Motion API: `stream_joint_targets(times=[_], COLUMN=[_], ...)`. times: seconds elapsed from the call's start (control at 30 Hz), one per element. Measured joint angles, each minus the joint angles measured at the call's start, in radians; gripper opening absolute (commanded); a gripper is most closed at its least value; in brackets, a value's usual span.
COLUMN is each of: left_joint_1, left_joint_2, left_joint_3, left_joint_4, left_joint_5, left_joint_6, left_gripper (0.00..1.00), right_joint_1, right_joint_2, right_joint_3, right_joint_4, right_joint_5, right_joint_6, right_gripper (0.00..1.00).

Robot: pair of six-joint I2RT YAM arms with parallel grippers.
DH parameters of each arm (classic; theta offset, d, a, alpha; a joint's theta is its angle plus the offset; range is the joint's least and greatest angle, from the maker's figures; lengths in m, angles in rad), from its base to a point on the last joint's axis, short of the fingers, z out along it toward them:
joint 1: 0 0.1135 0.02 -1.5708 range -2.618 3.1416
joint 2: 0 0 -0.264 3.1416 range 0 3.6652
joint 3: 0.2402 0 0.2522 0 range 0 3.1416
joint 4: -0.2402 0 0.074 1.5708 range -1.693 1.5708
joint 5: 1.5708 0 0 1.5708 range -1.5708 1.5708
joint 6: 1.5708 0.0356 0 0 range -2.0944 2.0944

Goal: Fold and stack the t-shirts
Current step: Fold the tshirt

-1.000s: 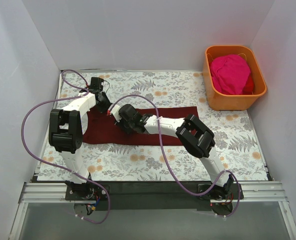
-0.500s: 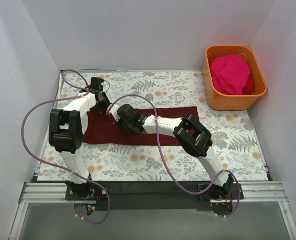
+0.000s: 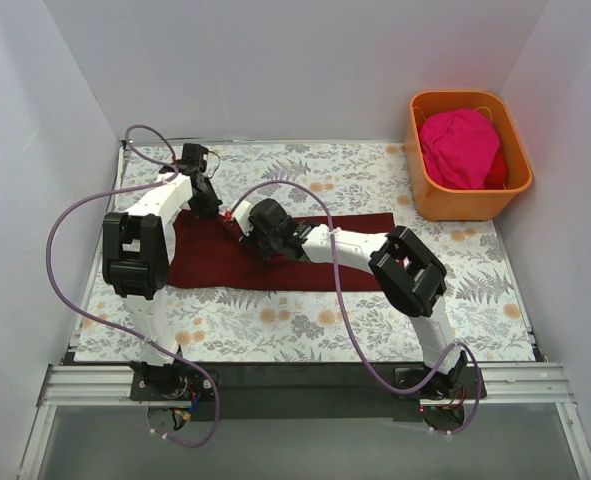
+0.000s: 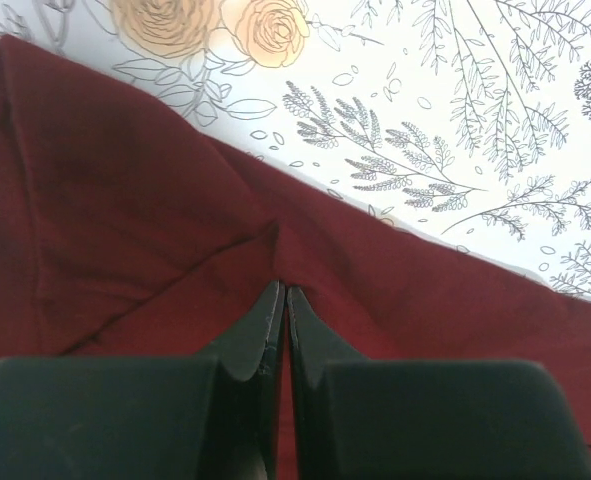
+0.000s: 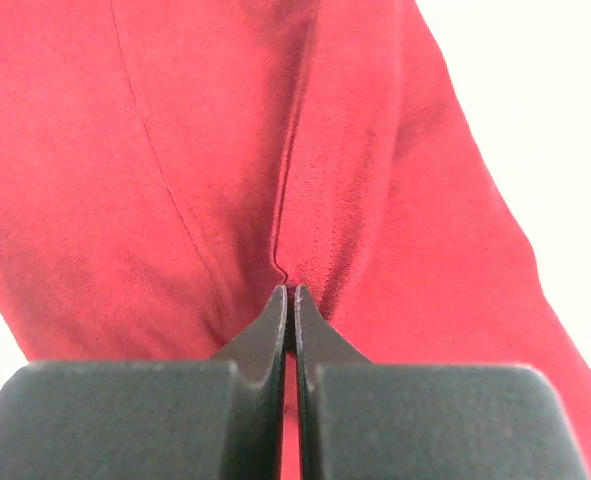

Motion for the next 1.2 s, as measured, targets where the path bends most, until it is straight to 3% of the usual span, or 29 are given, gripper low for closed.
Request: stream_joint_targets(times=[0.53, 1.03, 1.17, 1.2], left_joint_1=[0.0, 0.0, 0.0, 0.0], left_joint_2=[0.008, 0.03, 0.038, 0.04], left_joint_3=[0.094, 0.058, 0.045, 0.043], left_joint_4=[-0.224, -0.277, -0.283, -0.283], left_joint_5=[-0.097, -0.139, -0.15, -0.152], left_joint_6=[0.051, 0.036, 0.028, 0.024], left_gripper=[0.0, 0.0, 0.1, 0.17], right_joint_1=[-0.008, -0.007, -0.007, -0.007], right_joint_2=[-0.051, -0.029, -0.02, -0.02], right_joint_3=[-0.035, -0.046, -0.046, -0.046], right_joint_4=[0.008, 0.007, 0.0, -0.003], right_joint_5=[-0.137, -0.217, -0.241, -0.246], right_joint_6=[-0.009, -0.004, 0.002, 0.005], right_gripper=[0.01, 0.02, 0.13, 0.18])
